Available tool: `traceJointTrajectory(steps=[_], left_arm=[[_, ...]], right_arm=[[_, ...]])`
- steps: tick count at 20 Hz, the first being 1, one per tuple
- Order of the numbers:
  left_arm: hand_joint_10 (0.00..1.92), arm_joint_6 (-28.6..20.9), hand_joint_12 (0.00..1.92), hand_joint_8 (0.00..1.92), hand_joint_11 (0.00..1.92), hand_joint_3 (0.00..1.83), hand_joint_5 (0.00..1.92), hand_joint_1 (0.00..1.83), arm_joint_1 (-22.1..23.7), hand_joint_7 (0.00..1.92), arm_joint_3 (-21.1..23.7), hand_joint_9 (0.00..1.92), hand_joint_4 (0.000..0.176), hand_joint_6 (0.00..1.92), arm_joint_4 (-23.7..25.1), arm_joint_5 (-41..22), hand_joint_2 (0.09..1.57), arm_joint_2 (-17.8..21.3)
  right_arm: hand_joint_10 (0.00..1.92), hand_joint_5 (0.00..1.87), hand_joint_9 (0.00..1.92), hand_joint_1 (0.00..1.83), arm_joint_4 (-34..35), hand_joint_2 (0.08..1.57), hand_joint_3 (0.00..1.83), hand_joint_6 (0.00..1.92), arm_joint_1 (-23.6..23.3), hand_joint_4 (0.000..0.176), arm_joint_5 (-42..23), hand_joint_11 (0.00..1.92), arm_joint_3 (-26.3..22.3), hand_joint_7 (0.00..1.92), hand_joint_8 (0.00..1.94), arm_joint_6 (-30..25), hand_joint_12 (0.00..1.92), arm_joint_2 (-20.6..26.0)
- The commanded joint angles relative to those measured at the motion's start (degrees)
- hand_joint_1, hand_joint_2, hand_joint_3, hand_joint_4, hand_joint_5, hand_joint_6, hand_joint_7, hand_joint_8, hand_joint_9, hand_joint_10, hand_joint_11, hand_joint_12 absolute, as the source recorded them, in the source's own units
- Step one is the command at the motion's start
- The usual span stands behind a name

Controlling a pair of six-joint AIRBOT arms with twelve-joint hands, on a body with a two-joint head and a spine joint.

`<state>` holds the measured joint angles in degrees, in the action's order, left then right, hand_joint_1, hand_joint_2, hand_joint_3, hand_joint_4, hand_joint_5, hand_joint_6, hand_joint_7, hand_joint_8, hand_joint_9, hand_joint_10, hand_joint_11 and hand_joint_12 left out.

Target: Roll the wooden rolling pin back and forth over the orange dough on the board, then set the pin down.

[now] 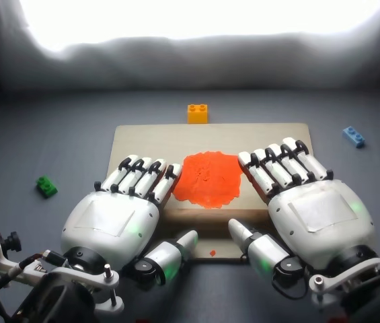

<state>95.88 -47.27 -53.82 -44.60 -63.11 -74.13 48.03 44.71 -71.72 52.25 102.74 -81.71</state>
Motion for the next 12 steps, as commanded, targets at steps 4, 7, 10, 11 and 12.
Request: traceJointTrajectory(steps=[4, 7, 10, 11, 12], left_arm=[[0.0, -0.67, 0.0, 0.0, 0.0, 0.05, 0.0, 0.0, -0.04, 0.0, -0.91, 0.0, 0.0, 0.0, 3.44, -5.58, 1.41, -0.71], [0.0, -0.86, 0.0, 0.0, 0.0, 0.04, 0.0, 0.0, -0.08, 0.0, -1.43, 0.0, 0.0, 0.0, 3.44, -5.58, 1.41, -1.34], [0.0, -1.05, 0.0, 0.0, 0.0, 0.04, 0.0, 0.0, -0.13, 0.0, -1.78, 0.0, 0.0, 0.0, 3.44, -5.58, 1.41, -1.9], [0.0, -1.74, 0.0, 0.0, 0.0, 0.04, 0.0, 0.0, -0.22, 0.0, -2.02, 0.0, 0.0, 0.0, 3.44, -5.58, 1.41, -2.14], [0.0, -2.49, 0.0, 0.0, 0.0, 0.04, 0.0, 0.0, -0.28, 0.0, -2.22, 0.0, 0.0, 0.0, 3.44, -5.59, 1.41, -2.27]], right_arm=[[0.01, 0.12, 0.09, 0.0, -3.24, 1.39, 0.0, 0.02, -0.22, 0.0, -5.26, 0.0, 0.8, 0.12, 0.01, 0.31, 0.0, -0.56], [0.0, 0.08, 0.07, 0.0, -2.73, 1.39, 0.0, 0.0, -0.03, 0.0, -5.13, 0.0, 0.81, 0.1, 0.0, 0.39, 0.0, -0.81], [0.01, 0.09, 0.08, 0.0, -1.71, 1.39, 0.0, 0.01, -0.06, 0.0, -4.69, 0.0, 1.01, 0.12, 0.01, 0.38, 0.0, -0.95], [0.01, 0.1, 0.1, 0.0, -1.66, 1.39, 0.0, 0.01, -0.06, 0.0, -4.4, 0.01, 1.26, 0.13, 0.01, 0.26, 0.0, -1.04], [0.01, 0.1, 0.1, 0.0, -1.59, 1.4, 0.0, 0.01, -0.06, 0.0, -4.22, 0.01, 1.35, 0.13, 0.01, 0.2, 0.0, -1.07]])
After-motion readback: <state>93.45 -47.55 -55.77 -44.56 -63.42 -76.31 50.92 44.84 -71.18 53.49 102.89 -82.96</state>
